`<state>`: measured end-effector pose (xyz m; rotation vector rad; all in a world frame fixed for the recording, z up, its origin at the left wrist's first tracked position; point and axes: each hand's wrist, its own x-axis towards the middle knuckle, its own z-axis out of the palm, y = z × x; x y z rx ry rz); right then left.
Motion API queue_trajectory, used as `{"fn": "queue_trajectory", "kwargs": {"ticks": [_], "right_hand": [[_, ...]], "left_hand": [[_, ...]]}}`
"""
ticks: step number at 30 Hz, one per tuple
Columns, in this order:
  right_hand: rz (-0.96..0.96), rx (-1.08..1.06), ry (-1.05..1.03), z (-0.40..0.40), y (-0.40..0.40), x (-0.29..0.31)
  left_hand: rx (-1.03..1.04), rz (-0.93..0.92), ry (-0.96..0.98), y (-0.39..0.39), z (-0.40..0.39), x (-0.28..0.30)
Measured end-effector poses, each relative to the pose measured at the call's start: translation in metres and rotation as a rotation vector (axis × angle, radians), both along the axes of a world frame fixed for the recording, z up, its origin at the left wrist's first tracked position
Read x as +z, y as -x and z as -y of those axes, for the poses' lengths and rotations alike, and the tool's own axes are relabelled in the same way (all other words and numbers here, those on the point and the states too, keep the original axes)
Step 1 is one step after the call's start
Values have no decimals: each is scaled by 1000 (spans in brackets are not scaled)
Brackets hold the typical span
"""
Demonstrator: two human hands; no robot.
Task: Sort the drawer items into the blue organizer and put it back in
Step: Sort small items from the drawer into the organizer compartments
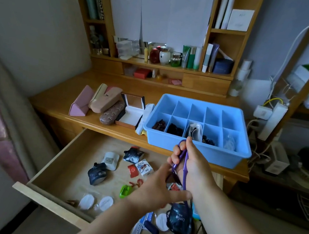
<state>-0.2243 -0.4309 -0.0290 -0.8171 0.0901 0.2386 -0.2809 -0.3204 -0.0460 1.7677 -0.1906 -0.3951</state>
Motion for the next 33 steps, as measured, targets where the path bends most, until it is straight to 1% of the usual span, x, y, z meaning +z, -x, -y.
{"fn": "queue_trajectory", "kwargs": {"ticks": [2, 5, 6, 8, 9, 12, 13, 15, 16, 17, 18, 19, 20, 21, 22, 23, 25, 26, 27, 30, 31, 33], "right_hand": [[-46, -49, -88, 8, -2, 1], [-72, -101, -120, 22, -4, -3], [-99, -125, -115, 27, -3, -5], [-173, -171, -84, 36, -2, -9], [-216, -181, -41, 39, 0, -11], [-373, -139, 146, 32, 12, -23], [-427, -96, 173, 24, 16, -26], [-497, 21, 213, 11, 23, -26], [-504, 88, 260, 8, 26, -25], [-491, 140, 338, 7, 27, -22], [-433, 165, 474, 10, 26, -20], [-311, 153, 692, 16, 24, -21], [-133, 82, 965, 23, 23, -20], [50, -41, 1148, 30, 22, -17], [190, -138, 1183, 35, 23, -12], [289, -128, 1153, 37, 25, -5], [301, 68, 939, 35, 25, 8], [296, 150, 875, 32, 24, 10], [303, 188, 861, 29, 22, 11], [414, 146, 987, 24, 17, 14], [425, 151, 960, 26, 16, 14], [403, 178, 837, 30, 15, 17]], "left_hand": [[55, 14, -80, -1, 5, 0], [82, 81, -199, -5, 1, 0], [87, 125, -254, -5, -2, 3], [105, 276, -356, -8, -9, 10], [137, 354, -358, -10, -13, 14], [256, 522, -190, -12, -12, 27], [301, 506, -91, -11, -6, 31], [376, 324, 152, -11, 7, 37], [391, 229, 239, -13, 12, 39], [408, 169, 283, -16, 14, 40], [424, 142, 306, -21, 13, 41], [445, 135, 311, -25, 12, 41], [469, 140, 307, -29, 11, 43], [486, 144, 302, -33, 9, 43], [484, 133, 318, -36, 9, 42], [472, 115, 329, -39, 11, 41], [455, 92, 317, -41, 19, 38], [457, 82, 330, -41, 23, 34], [462, 73, 349, -42, 28, 32], [464, 63, 400, -44, 40, 32], [466, 58, 407, -45, 41, 34], [459, 72, 404, -52, 43, 36]]}}
